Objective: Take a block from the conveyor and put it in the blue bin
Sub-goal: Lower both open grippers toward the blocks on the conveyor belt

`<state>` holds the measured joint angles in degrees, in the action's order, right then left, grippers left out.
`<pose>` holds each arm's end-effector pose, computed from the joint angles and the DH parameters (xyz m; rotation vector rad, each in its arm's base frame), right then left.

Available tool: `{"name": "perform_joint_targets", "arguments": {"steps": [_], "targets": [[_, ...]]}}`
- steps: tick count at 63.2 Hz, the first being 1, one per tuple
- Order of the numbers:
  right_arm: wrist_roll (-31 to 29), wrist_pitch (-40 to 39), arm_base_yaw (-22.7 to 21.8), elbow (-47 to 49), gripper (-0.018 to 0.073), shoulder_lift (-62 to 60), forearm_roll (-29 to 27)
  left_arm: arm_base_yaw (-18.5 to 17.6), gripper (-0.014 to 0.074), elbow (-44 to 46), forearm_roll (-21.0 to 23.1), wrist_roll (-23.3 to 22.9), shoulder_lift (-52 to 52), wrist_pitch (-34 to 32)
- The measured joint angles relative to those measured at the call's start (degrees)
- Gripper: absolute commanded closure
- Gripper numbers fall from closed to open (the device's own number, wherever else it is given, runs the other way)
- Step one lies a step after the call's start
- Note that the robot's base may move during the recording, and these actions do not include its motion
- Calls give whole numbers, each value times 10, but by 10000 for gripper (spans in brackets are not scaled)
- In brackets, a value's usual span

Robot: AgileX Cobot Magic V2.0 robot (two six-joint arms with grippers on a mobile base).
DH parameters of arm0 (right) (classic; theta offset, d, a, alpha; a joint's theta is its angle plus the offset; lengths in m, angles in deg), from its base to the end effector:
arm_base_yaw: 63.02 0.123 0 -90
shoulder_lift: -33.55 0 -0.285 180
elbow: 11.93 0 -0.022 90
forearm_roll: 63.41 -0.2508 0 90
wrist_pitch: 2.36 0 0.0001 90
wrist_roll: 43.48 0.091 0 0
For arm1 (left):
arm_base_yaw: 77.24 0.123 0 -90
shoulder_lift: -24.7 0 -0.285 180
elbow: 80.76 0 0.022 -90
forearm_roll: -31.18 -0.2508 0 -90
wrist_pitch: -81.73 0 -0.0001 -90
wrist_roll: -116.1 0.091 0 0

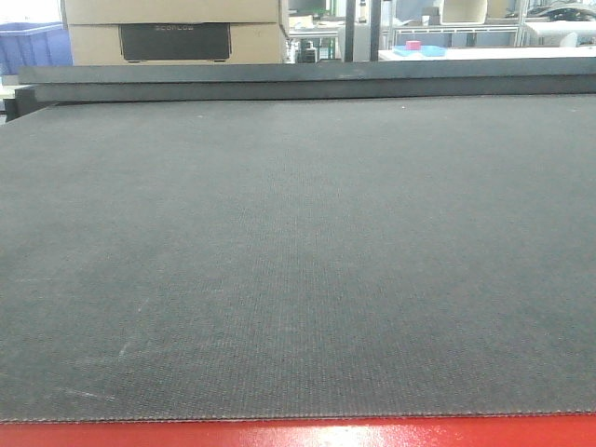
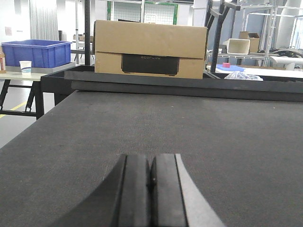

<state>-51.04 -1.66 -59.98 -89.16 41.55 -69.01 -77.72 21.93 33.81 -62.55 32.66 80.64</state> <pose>0.0566 0.0031 0.2118 -0.0664 1.4983 0.0161 0.0564 -0.0004 0.2142 -0.0110 1.4692 -0.0243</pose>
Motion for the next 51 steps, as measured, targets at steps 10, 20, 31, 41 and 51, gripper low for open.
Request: {"name": "perform_joint_targets", "arguments": {"steps": [10, 20, 31, 41, 51], "targets": [[0, 0, 0, 0, 728, 0, 0, 0, 708, 0, 0, 0, 0, 0], [0, 0, 0, 0, 728, 0, 0, 0, 708, 0, 0, 0, 0, 0], [0, 0, 0, 0, 728, 0, 0, 0, 708, 0, 0, 0, 0, 0], [0, 0, 0, 0, 728, 0, 0, 0, 708, 0, 0, 0, 0, 0], [0, 0, 0, 0, 728, 0, 0, 0, 708, 0, 0, 0, 0, 0]]}}
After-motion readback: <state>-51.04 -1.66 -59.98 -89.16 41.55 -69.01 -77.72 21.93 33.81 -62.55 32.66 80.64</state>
